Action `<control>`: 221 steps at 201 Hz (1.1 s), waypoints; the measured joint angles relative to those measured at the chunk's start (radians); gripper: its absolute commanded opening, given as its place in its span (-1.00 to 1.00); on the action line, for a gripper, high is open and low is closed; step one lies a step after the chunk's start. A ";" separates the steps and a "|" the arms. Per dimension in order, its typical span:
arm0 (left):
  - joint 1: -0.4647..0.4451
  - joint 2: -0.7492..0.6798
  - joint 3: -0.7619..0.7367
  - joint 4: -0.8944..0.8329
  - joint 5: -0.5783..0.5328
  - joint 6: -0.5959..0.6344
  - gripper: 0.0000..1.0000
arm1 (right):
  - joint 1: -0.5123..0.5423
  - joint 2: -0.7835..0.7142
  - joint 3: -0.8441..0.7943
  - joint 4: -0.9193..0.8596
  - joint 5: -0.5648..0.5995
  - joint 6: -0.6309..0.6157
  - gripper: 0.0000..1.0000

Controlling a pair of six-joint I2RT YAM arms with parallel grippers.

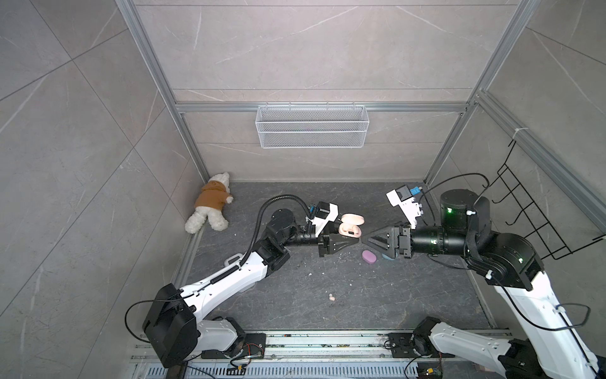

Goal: Insert the wireless bluetooth earbuds into the charging case
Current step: 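Move the right gripper back down over the second peach earbud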

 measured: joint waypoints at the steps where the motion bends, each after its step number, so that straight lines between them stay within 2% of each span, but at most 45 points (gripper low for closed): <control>1: 0.002 -0.001 -0.001 0.000 -0.001 0.000 -1.00 | 0.000 -0.003 -0.004 0.000 0.000 0.000 0.55; 27: 0.056 -0.032 -0.050 -0.003 -0.030 0.000 -1.00 | 0.008 -0.046 -0.109 -0.008 0.001 0.000 0.55; 58: 0.109 -0.079 -0.077 -0.035 -0.055 0.001 -1.00 | 0.037 -0.075 -0.306 0.024 0.018 0.003 0.55; 86: 0.148 -0.117 -0.077 -0.060 -0.074 0.011 -1.00 | 0.124 -0.053 -0.502 0.106 0.087 0.004 0.55; 115: 0.198 -0.121 -0.077 -0.063 -0.074 0.011 -1.00 | 0.235 0.045 -0.636 0.206 0.188 0.003 0.55; 146: 0.237 -0.121 -0.077 -0.069 -0.076 0.008 -1.00 | 0.327 0.182 -0.684 0.273 0.303 0.004 0.53; 221: 0.240 -0.169 -0.093 -0.118 -0.095 -0.009 -1.00 | 0.457 0.441 -0.741 0.353 0.502 0.018 0.47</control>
